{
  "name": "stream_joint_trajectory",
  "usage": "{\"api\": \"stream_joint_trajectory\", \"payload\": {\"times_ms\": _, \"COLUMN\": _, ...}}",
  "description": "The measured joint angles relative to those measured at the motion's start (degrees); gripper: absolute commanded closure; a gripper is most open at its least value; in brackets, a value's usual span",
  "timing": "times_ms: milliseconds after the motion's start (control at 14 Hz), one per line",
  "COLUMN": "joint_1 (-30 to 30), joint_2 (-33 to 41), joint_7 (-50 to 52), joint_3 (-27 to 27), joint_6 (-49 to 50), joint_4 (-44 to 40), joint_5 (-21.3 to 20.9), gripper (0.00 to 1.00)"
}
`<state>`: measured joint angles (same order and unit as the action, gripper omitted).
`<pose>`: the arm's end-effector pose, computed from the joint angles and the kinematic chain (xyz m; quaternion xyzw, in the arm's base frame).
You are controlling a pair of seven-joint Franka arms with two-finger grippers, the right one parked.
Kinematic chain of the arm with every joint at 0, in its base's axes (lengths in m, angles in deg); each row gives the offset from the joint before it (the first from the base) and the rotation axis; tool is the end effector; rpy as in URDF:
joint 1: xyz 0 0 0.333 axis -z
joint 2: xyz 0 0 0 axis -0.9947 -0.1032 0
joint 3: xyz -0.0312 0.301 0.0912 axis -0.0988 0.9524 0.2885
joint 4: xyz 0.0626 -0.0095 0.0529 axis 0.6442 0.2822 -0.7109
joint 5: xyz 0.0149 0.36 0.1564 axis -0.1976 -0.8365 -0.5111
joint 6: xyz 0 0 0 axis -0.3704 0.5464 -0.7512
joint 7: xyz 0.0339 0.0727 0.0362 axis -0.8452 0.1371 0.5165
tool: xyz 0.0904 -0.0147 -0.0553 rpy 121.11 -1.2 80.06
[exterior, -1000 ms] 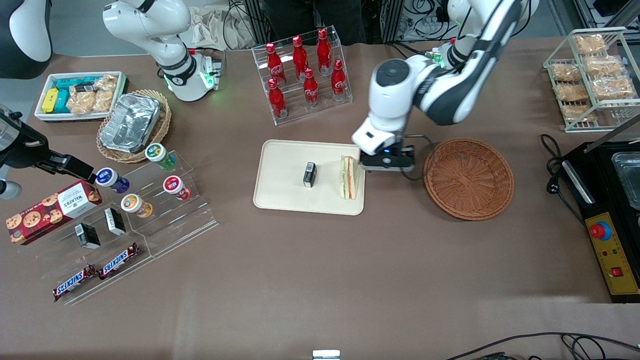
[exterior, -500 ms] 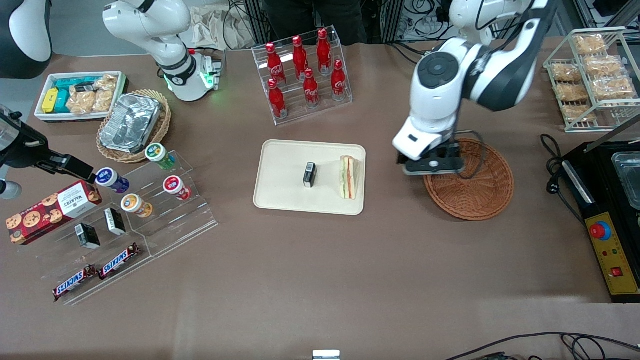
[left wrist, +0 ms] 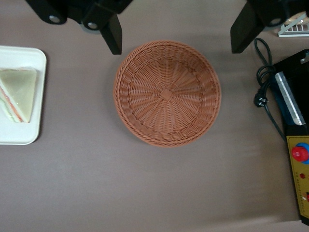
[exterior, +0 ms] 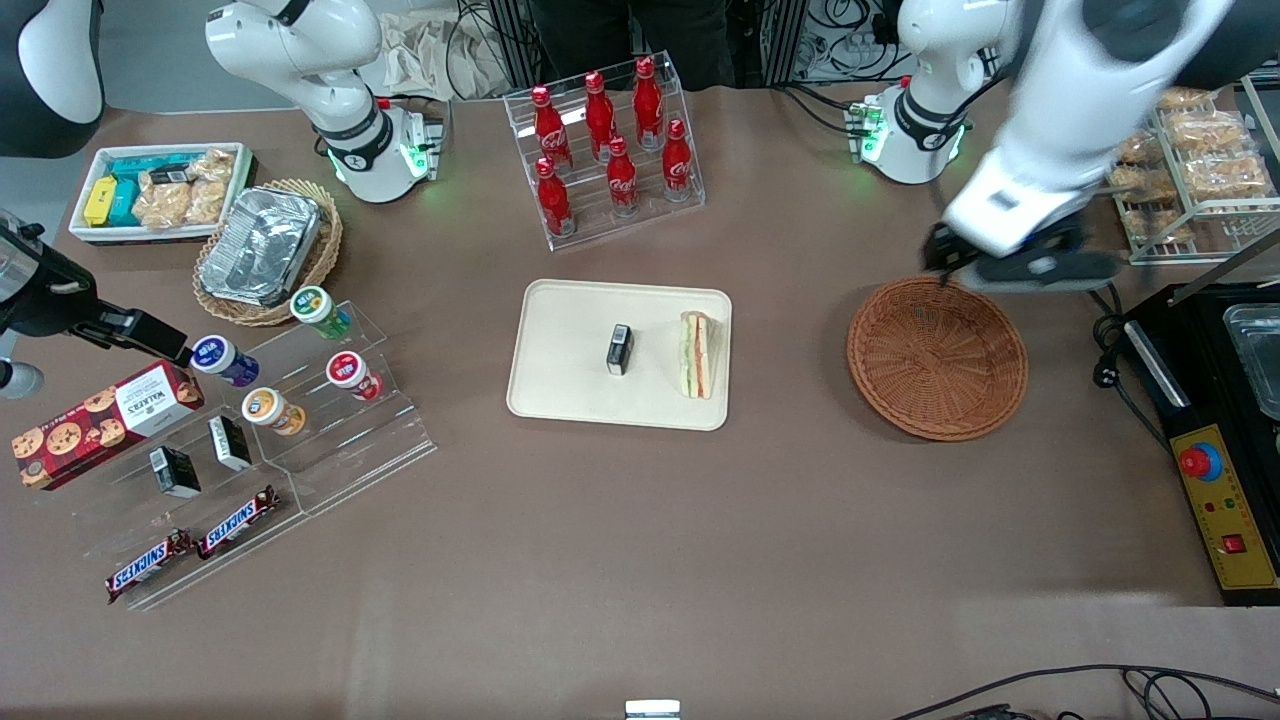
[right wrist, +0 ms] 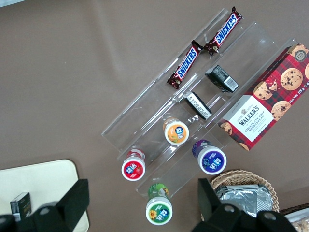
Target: Place sandwich from basket to tray
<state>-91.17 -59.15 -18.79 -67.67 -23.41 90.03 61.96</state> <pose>0.4770 -0.1204 0.5757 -0.9979 0.0340 -0.0269 0.0485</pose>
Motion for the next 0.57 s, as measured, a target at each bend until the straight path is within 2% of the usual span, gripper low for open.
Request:
{"api": "stream_joint_trajectory", "payload": {"times_ms": 143, "joint_1": 4.9, "joint_2": 2.2, "joint_7": -3.0, "joint_3": 7.9, "joint_6": 0.2, "joint_4": 0.4, "joint_5": 2.0, "gripper": 0.00}}
{"api": "stream_joint_trajectory", "payload": {"times_ms": 214, "joint_1": 6.4, "joint_2": 2.5, "joint_7": -3.5, "joint_3": 9.5, "joint_6": 0.1, "joint_4": 0.0, "joint_5": 2.5, "gripper": 0.00}}
{"api": "stream_joint_trajectory", "payload": {"times_ms": 357, "joint_1": 8.1, "joint_2": 1.5, "joint_7": -3.5, "joint_3": 10.0, "joint_6": 0.5, "joint_4": -2.3, "joint_5": 2.8, "gripper": 0.00}}
{"api": "stream_joint_trajectory", "payload": {"times_ms": 571, "joint_1": 10.1, "joint_2": -5.0, "joint_7": -3.5, "joint_3": 10.0, "joint_6": 4.3, "joint_4": -10.2, "joint_5": 2.8, "gripper": 0.00}}
